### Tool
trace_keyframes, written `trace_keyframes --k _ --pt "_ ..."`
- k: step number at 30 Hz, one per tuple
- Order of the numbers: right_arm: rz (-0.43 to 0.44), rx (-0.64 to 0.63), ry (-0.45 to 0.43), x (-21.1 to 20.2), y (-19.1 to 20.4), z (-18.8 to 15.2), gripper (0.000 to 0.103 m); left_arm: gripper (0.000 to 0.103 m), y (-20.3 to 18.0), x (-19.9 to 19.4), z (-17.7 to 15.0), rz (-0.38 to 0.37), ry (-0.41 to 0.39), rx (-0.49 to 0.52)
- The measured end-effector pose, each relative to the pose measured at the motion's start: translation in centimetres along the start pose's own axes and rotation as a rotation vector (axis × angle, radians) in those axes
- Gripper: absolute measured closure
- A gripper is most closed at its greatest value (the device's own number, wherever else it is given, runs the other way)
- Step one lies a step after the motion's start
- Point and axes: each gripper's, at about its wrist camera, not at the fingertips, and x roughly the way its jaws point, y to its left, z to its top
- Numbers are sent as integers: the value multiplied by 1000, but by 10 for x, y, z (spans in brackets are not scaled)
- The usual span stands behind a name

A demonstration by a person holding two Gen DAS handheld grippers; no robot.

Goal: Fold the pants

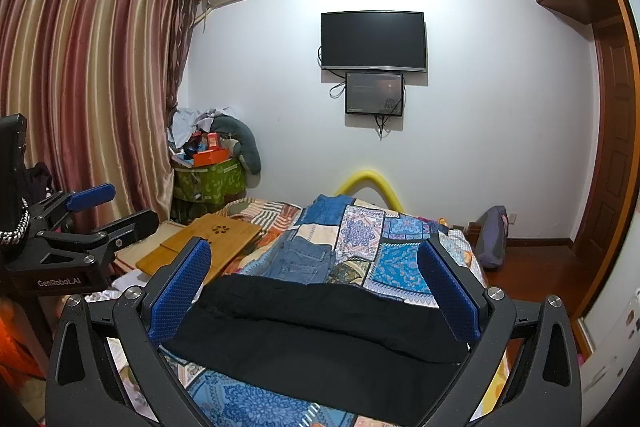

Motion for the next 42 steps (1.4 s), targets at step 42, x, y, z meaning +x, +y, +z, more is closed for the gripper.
trace_keyframes --k 42 --pt "0 6 52 36 -2 -8 0 0 20 40 -5 6 47 -5"
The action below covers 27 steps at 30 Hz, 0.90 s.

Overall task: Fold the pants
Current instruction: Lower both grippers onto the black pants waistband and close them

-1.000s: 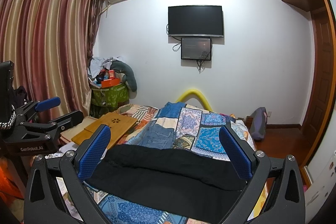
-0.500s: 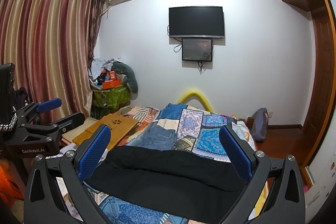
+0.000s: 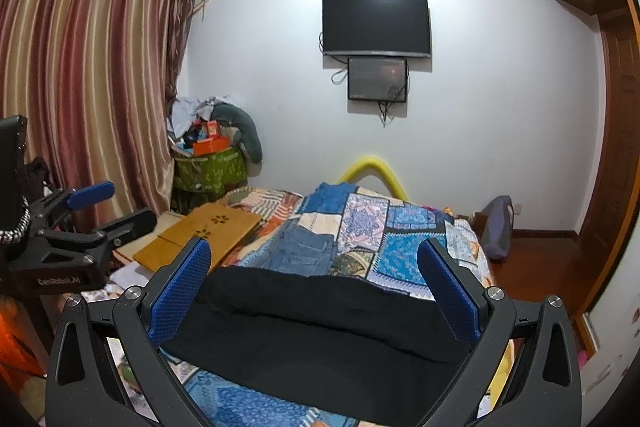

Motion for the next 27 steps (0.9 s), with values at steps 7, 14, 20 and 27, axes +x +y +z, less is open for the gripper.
trace_keyframes --k 7,14,20,27 --pt "-6 8 83 57 -18 -15 0 0 36 78 -11 70 95 -1" --pt "12 51 196 128 -47 -37 0 0 86 173 -29 126 217 -31" --pt "10 54 273 188 -78 -56 0 0 128 257 -51 204 303 6" --pt "6 50 396 257 -115 -82 0 0 175 352 -103 247 479 -18"
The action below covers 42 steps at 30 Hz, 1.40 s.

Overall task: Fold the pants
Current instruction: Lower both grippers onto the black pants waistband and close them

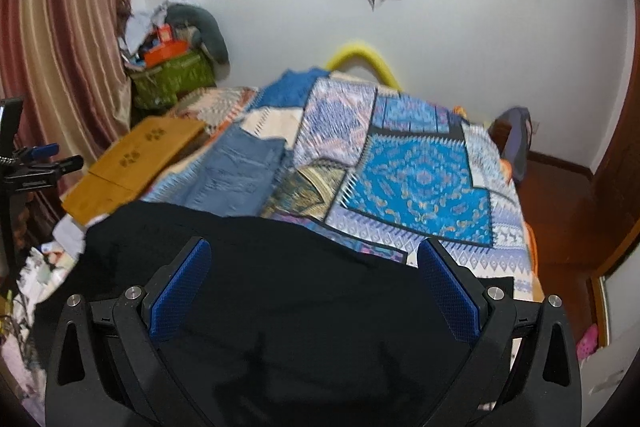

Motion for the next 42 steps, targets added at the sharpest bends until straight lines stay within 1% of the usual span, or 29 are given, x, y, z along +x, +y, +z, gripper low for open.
trace_keyframes --k 3,6,9,11,13,15,17,18,19,20,21,23,24,25,26,27,28,29,31,33,35,39,40,41,42 --pt "14 9 52 32 -14 2 0 1 8 43 -10 9 81 -26" --pt "39 7 105 63 -23 4 1 1 14 73 -19 46 143 -48" --pt "54 -17 160 97 -28 4 7 5 20 103 -28 45 206 -60" --pt "66 -36 200 117 -29 2 12 13 21 120 -34 32 255 -62" --pt "82 -58 239 138 -27 0 14 17 22 133 -40 5 298 -69" --pt "105 -72 278 155 -27 -2 18 21 23 142 -43 -18 323 -82" --pt "137 -74 327 169 -27 -6 23 32 23 149 -47 -56 355 -101" --pt "156 -72 353 174 -26 -8 23 36 24 153 -48 -85 373 -123" --pt "175 -65 359 177 -27 -10 23 41 24 154 -48 -102 378 -137" --pt "189 -60 358 177 -28 -10 23 47 25 155 -48 -114 382 -147" --pt "203 -57 361 177 -29 -10 24 50 25 155 -47 -125 385 -152" --pt "230 -41 370 176 -32 -11 35 61 24 155 -45 -109 382 -151" --pt "243 -33 370 175 -32 -12 38 64 24 154 -44 -95 382 -156" --pt "252 -28 367 173 -31 -13 44 67 25 153 -44 -93 381 -159" --pt "255 -27 367 172 -30 -14 48 72 25 151 -43 -92 376 -160" --pt "257 -30 363 169 -28 -15 57 74 25 148 -41 -88 370 -154" --pt "253 -37 359 169 -27 -15 68 78 23 144 -40 -79 363 -143" --pt "248 -44 355 167 -25 -14 81 88 21 140 -39 -64 356 -128" --pt "243 -51 346 164 -21 -14 93 92 19 132 -35 -40 343 -107" --pt "227 -67 324 159 -17 -12 96 93 18 122 -30 -29 315 -92" --pt "192 -96 289 155 -13 -11 97 94 18 115 -23 -23 290 -77" --pt "107 -110 204 150 -13 3 98 95 18 106 4 4 230 -62" --pt "90 -103 187 149 -15 8 98 100 19 105 10 11 216 -60" --pt "71 -95 169 149 -18 13 98 100 21 103 17 30 198 -64" --pt "48 -87 147 147 -20 18 98 100 24 103 22 5 195 -77"
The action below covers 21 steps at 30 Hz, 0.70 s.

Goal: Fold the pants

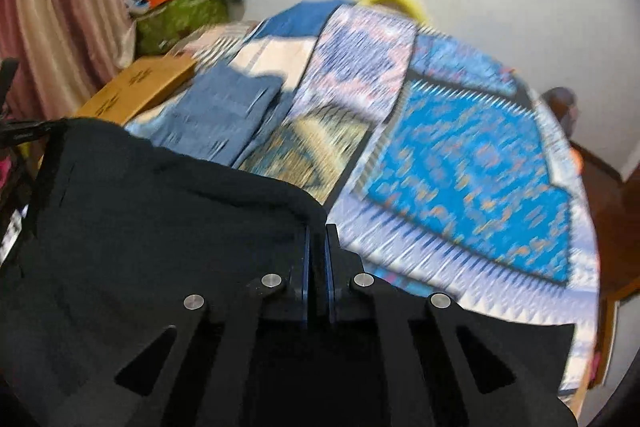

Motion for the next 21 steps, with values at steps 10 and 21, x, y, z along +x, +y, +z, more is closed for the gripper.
trace_keyframes --k 10,21 --pt "58 20 -77 -60 10 -4 98 100 6 -59 -20 -77 -66 0" --pt "112 23 -142 -154 51 -54 98 100 24 -158 -96 -63 -135 49"
